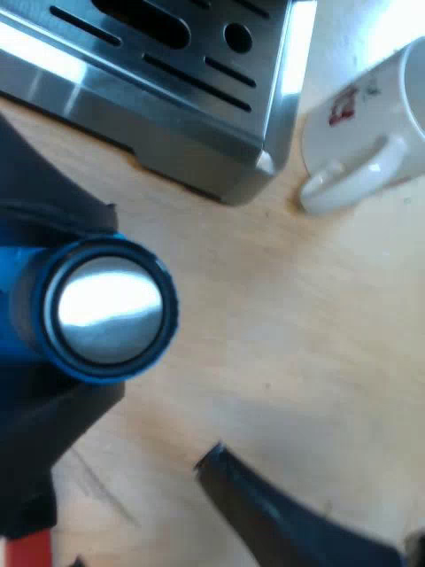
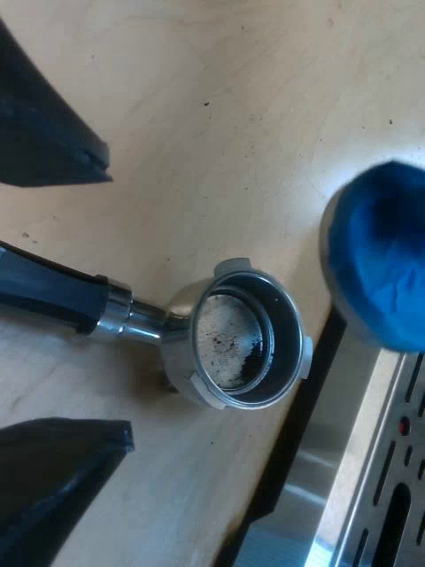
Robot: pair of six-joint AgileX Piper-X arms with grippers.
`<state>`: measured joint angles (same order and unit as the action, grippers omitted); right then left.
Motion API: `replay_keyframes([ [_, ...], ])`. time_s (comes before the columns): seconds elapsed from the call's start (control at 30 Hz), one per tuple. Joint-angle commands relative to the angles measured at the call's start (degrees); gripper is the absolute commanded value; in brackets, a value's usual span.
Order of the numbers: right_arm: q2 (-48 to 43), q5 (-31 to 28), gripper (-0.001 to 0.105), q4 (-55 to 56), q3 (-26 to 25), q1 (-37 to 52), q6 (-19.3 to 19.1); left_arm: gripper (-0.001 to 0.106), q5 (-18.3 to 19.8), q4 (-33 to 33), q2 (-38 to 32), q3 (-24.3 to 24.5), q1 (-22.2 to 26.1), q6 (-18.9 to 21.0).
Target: Grind coffee beans and then tamp
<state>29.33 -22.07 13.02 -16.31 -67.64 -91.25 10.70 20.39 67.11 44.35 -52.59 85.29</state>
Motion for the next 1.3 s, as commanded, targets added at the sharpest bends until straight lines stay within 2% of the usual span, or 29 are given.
replay_keyframes([
  [0.03, -0.37, 0.45, 0.059, -0.35, -0.18, -0.01, -0.12, 0.009, -2.58, -2.45, 1.59, 0.62, -0.20, -0.70],
  [0.73, -0.37, 0.45, 0.059, -0.35, -0.18, -0.01, -0.12, 0.009, -3.61, -5.59, 13.32, 0.62, -0.07, -0.70],
  [0.9, -0.37, 0.45, 0.059, -0.35, -0.18, -0.01, -0.12, 0.009, -3.61, -5.72, 14.88, 0.62, 1.77, -0.70],
  [1.03, -0.37, 0.45, 0.059, -0.35, -0.18, -0.01, -0.12, 0.009, -3.61, -5.61, 14.92, 0.62, 5.27, -0.45],
  [1.1, -0.37, 0.45, 0.059, -0.35, -0.18, -0.01, -0.12, 0.009, -2.15, -4.85, 14.92, 0.62, 6.37, -0.25],
  [1.17, -0.37, 0.45, 0.059, -0.35, -0.18, -0.01, -0.12, 0.009, 2.22, -3.58, 14.92, 0.62, 6.79, -0.27],
  [1.23, -0.37, 0.45, 0.059, -0.35, -0.18, -0.01, -0.12, 0.009, 4.42, -3.19, 14.92, 0.62, 6.63, -0.27],
  [1.3, -0.37, 0.45, 0.059, -0.35, -0.18, -0.01, -0.12, 0.009, 4.93, -3.12, 14.92, 0.62, 6.04, -0.27],
])
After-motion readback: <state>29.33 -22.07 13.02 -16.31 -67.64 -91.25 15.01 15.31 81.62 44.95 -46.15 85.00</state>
